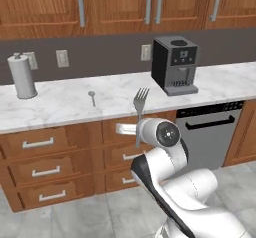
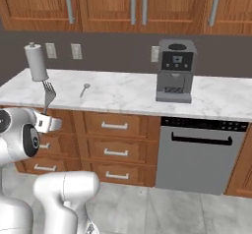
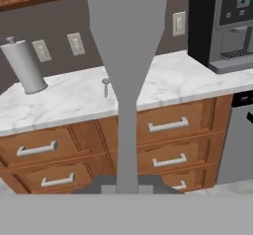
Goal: Take the fork and place it on the left side of the plate. Then take the spoon and place it on the right side of the plate. Make sure they're directly next to the plate.
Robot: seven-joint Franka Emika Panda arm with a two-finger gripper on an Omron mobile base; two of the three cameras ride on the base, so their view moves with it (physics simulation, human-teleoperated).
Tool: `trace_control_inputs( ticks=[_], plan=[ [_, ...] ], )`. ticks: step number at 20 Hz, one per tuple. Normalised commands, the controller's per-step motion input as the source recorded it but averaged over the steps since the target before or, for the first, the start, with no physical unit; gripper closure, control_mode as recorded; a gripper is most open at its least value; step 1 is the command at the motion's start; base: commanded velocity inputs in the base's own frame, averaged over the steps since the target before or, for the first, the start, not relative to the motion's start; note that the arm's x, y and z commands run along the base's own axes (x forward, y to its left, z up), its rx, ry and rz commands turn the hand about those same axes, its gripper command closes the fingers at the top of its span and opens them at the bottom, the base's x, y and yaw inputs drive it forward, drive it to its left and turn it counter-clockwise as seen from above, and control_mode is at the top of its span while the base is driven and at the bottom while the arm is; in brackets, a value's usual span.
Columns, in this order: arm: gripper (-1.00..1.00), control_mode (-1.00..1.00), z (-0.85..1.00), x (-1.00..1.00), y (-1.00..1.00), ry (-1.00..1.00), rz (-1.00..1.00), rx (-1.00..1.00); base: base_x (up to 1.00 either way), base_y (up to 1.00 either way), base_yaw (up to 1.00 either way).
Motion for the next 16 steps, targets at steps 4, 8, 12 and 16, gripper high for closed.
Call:
trace_control_inputs(
  ticks=[4,8,12,16],
  plan=[
    [1.0,1.0,0.0,0.0,0.0,0.0,0.0,0.0,-0.99,0.77,-0.31],
    [1.0,1.0,0.0,0.0,0.0,0.0,0.0,0.0,-0.94,0.73,-0.34],
    [1.0,1.0,0.0,0.0,0.0,0.0,0.0,0.0,-0.19,0.9,-0.35],
    [1.0,1.0,0.0,0.0,0.0,0.0,0.0,0.0,0.95,0.82,-0.29]
  ],
)
